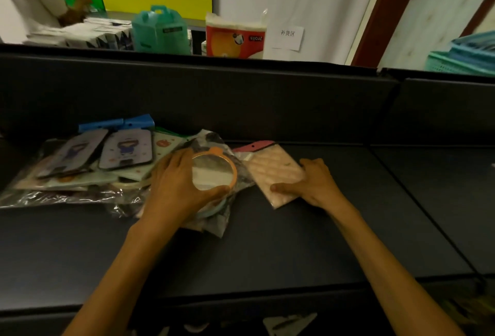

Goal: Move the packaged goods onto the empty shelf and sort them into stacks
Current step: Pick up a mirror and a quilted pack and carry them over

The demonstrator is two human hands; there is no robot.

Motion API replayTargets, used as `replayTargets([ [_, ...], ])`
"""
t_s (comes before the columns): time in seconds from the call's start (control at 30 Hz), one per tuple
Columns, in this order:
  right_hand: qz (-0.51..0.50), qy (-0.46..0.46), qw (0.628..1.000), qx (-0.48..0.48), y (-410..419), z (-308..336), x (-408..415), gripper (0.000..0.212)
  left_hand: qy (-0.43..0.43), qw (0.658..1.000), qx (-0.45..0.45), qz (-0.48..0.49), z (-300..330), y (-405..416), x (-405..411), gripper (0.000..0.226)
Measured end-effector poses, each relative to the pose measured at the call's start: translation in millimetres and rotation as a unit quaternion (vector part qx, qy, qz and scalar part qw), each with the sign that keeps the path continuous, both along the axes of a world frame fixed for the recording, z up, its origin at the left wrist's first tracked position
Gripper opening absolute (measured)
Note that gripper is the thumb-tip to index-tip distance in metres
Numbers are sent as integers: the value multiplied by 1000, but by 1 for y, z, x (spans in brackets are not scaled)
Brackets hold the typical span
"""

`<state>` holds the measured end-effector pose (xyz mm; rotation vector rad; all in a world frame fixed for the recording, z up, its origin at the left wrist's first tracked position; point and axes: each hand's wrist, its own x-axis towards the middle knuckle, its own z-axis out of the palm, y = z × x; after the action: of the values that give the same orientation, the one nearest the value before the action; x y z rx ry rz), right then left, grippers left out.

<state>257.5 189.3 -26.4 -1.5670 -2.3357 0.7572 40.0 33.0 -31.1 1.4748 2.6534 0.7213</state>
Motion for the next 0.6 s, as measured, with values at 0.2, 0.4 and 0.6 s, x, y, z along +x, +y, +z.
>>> replayTargets([
  [0.2, -27, 124, 992, -15, 2, -1, 19, 83, 64, 994, -36, 78, 1, -5, 10, 113],
  [0.4, -23, 221, 973, -62, -1, -1, 30, 74, 15, 999, 29, 28, 0, 2, 6, 105],
  [0.6, -20, 274, 961, -38, -4, -5, 36, 73, 12, 989, 144, -36, 4, 0, 12, 110],
])
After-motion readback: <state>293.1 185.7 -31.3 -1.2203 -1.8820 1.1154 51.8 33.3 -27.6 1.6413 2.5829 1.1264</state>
